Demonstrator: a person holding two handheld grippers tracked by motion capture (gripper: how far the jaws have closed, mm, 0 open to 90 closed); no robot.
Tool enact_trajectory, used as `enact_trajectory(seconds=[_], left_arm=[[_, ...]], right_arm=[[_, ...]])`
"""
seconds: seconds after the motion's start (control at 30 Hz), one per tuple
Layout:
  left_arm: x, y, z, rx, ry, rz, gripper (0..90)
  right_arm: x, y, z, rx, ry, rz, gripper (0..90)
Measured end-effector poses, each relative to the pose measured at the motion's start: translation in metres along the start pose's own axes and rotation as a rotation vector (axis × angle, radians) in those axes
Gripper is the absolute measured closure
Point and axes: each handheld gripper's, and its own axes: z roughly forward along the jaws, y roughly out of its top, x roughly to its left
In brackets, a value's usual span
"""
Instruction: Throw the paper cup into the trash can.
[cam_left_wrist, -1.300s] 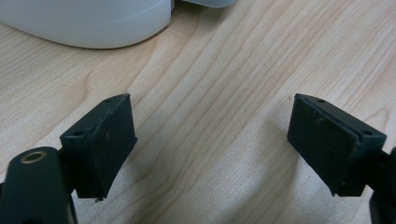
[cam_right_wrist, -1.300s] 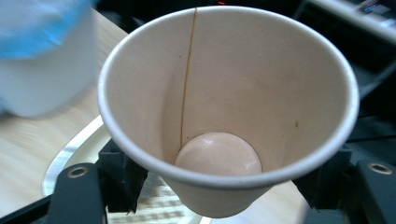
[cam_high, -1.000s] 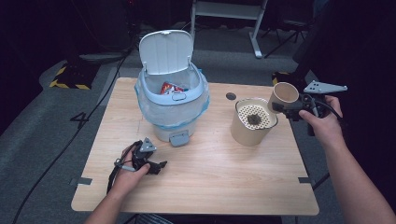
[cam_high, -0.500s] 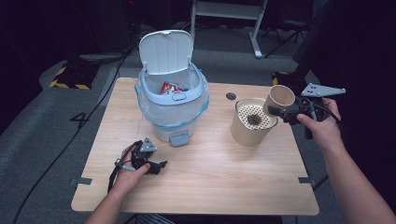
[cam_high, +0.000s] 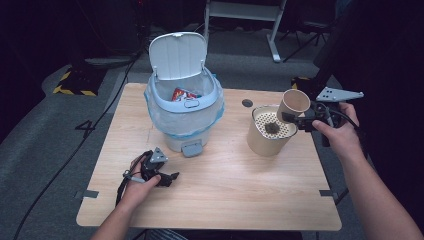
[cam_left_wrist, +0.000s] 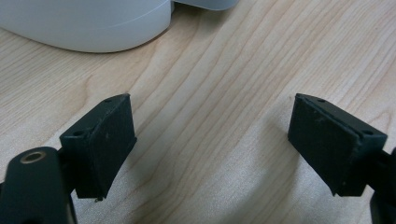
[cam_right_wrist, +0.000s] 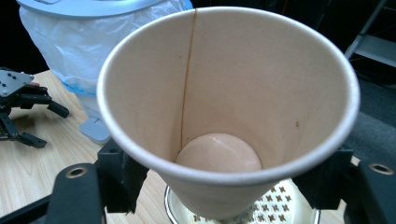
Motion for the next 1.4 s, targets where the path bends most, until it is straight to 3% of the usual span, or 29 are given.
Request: enact_trajectory(seconds=[0.33, 0.53, 0.67, 1.0, 1.2, 1.4], left_arm=[[-0.001, 0.000, 0.000, -0.001, 0.001, -0.005, 15.3], [-0.001, 0.000, 0.000, -0.001, 0.001, -0.005, 15.3], [-0.001, 0.000, 0.000, -0.001, 0.000, -0.005, 15.2], [-0.001, 0.000, 0.000, -0.001, 0.000, -0.005, 15.2], [0.000, 0.002, 0.002, 0.001, 0.000, -0.001, 15.1], [0.000, 0.004, 0.003, 0.002, -0.002, 0.003, 15.1]], right_arm=[[0.005, 0.023, 0.014, 0.002, 0.027, -0.040, 28.6], [0.002, 0.044, 0.023, 0.002, 0.068, -0.074, 28.6], [-0.003, 0.057, 0.029, -0.066, 0.148, -0.042, 28.6], [0.001, 0.090, 0.050, -0.097, 0.141, -0.107, 27.8], [0.004, 0.106, 0.059, -0.133, 0.139, -0.084, 27.5], [0.009, 0.119, 0.074, -0.135, 0.197, -0.058, 27.7]])
